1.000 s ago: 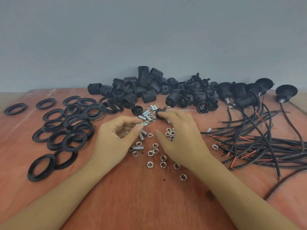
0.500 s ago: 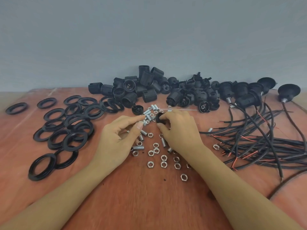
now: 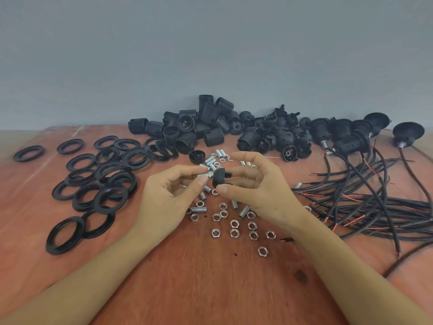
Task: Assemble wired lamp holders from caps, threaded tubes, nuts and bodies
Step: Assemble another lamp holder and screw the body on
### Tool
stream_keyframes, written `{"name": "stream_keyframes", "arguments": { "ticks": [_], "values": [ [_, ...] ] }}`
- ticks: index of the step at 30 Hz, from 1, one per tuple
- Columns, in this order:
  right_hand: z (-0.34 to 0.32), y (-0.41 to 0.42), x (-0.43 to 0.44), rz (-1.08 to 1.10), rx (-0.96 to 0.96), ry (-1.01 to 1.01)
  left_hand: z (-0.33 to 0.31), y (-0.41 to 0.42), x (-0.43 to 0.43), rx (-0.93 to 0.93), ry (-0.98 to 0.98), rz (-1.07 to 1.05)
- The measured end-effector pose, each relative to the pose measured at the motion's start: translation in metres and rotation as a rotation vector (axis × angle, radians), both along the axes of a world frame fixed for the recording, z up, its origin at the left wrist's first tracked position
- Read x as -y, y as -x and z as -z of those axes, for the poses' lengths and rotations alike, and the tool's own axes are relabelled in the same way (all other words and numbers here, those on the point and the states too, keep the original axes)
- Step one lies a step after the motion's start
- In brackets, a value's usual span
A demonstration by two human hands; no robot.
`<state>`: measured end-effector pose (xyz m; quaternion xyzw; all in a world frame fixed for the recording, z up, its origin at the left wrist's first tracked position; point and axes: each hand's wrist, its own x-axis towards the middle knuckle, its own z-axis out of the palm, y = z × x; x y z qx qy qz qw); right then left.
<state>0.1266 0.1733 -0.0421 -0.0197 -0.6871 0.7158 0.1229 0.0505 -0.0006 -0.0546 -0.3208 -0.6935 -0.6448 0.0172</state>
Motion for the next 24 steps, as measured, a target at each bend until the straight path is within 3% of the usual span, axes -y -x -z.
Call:
{"name": "stream_keyframes", "arguments": {
  "ticks": [16, 24],
  "values": [
    [-0.0023, -0.0057, -0.0031, -0.046, -0.055, -0.095, -0.0045, 0.0006, 0.0017, 0.053, 0.037, 0.086],
    [-0.0011, -0.0063, 0.0007, -0.006, -0.181, -0.24, -0.003, -0.0007, -0.0009, 0.222, -0.005, 0.07]
  ]
}}
